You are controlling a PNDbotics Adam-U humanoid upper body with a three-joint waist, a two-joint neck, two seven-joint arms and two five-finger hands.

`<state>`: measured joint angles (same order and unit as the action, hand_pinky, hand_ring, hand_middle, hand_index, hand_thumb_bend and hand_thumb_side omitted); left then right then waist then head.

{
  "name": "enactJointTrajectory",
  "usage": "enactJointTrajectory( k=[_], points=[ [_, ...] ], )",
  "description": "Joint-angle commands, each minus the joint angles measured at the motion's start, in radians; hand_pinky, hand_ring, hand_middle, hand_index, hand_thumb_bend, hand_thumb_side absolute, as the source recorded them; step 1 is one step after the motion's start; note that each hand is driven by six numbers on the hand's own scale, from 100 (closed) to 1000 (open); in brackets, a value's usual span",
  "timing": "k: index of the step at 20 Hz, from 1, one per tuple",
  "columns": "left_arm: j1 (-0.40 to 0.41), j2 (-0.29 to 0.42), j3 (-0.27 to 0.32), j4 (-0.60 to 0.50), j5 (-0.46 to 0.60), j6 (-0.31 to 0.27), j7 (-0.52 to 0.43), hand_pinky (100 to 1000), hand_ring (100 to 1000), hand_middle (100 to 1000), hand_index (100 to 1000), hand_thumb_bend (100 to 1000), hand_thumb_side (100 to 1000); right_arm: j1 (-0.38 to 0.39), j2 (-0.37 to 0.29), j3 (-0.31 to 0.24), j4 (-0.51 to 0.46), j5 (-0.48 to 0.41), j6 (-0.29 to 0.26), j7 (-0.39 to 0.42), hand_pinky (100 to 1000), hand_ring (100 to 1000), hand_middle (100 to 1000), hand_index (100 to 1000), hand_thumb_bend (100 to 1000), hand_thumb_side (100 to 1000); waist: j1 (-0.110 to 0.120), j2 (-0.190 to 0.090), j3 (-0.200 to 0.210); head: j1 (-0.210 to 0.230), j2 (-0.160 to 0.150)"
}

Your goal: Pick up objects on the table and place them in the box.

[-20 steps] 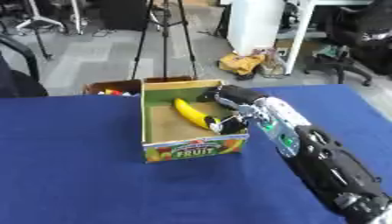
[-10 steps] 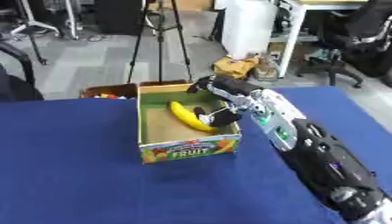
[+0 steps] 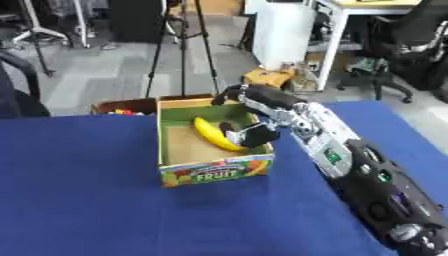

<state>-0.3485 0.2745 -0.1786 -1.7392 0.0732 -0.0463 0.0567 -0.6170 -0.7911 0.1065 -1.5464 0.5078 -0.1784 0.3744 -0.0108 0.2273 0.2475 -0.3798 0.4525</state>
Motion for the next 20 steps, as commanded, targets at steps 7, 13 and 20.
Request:
enactJointTrajectory(
  k=[7,13,20],
  points=[
    [0.023,0.023,0.057,-0.008,-0.015,-0.012,0.059,458,534,779,661,696,806,0.065,-0.002,-0.011,-0.216,-0.043,-0.002,-0.034,616,932,791,881,100,378,0.008,-0.034,-0.081,0.075,0.008],
    [0.034,0.022,0.073,-0.01,-0.019,-0.014,0.078,460,534,780,661,696,805,0.105,0.022,-0.006,-0.305,-0.063,0.016,-0.016,610,934,790,877,100,414,0.014,-0.044,-0.098,0.097,0.023],
    [0.045,0.02,0.079,-0.004,-0.022,-0.015,0.087,460,534,780,658,695,804,0.155,0.06,-0.006,-0.383,-0.083,0.028,-0.011,592,939,786,866,100,432,0.016,-0.046,-0.127,0.115,0.045]
  ],
)
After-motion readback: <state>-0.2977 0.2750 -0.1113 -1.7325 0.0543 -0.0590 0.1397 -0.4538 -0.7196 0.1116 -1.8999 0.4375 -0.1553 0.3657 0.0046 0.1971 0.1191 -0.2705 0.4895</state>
